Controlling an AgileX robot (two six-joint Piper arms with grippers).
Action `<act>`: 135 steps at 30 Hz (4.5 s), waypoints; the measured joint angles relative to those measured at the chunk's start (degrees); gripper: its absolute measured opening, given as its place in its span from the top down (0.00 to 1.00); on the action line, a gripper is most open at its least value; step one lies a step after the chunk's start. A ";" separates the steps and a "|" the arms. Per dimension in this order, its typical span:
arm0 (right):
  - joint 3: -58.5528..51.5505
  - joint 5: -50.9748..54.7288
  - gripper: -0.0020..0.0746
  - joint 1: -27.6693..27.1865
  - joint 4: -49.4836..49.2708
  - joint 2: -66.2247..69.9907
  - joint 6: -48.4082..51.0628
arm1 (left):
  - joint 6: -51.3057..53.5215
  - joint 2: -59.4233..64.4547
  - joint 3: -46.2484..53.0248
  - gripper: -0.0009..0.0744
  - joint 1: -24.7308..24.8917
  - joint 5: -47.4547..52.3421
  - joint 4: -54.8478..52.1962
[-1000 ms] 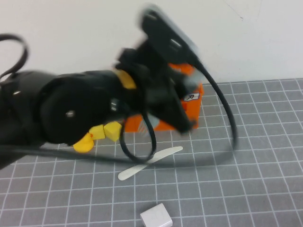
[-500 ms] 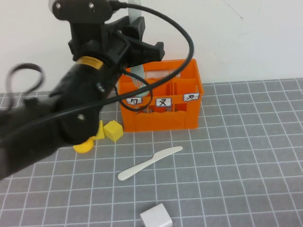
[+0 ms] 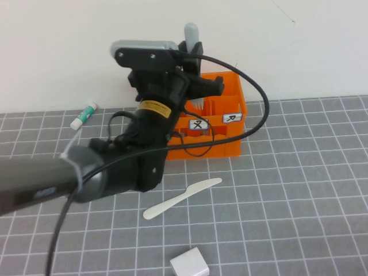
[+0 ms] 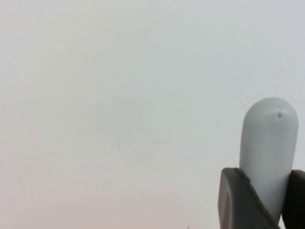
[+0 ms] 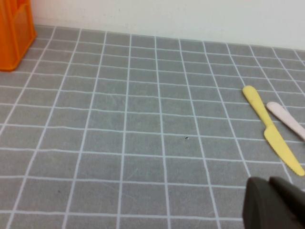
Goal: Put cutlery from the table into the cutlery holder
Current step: Place the fork on the box, then pick up the knife
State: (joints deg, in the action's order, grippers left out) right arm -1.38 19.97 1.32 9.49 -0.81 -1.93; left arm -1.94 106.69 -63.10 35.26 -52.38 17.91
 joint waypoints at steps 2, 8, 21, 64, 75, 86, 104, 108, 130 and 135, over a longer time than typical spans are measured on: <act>0.00 0.00 0.98 0.00 0.00 0.00 0.00 | 0.00 1.99 -1.79 0.77 -0.46 -0.29 -0.58; 0.00 0.00 0.98 0.00 0.00 0.00 0.00 | 0.00 6.84 -7.42 0.77 -3.05 0.24 -1.58; 0.00 0.00 0.98 0.00 0.00 0.00 0.00 | -0.17 11.39 -9.43 0.71 -4.21 5.62 -3.51; 0.00 0.00 0.98 0.00 0.00 0.00 0.00 | 24.32 -53.49 26.23 0.99 -9.63 51.84 3.08; 0.00 0.03 0.98 0.00 0.00 0.00 0.00 | 23.17 -61.13 37.30 0.99 -10.73 48.91 2.83; 0.00 0.03 0.98 0.00 0.00 0.00 0.00 | 11.14 -84.40 59.76 0.99 -23.81 42.42 2.83; 0.00 0.03 0.98 0.00 0.00 0.00 0.00 | -3.66 -107.12 64.65 0.99 -37.48 70.55 -19.18; 0.00 0.03 0.98 0.00 0.00 0.00 0.00 | -0.86 -107.12 64.53 0.99 -37.48 71.08 -19.21; 0.00 0.03 0.98 0.00 0.00 0.00 0.00 | 0.04 -107.12 64.53 0.99 -37.48 71.21 -19.30; 0.00 0.03 0.98 0.00 0.00 0.00 0.00 | 0.04 -107.12 64.44 0.99 -37.48 71.21 -19.30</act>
State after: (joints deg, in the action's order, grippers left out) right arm -1.38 20.00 1.32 9.49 -0.81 -1.93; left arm -1.90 -0.44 1.34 -2.21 18.83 -1.39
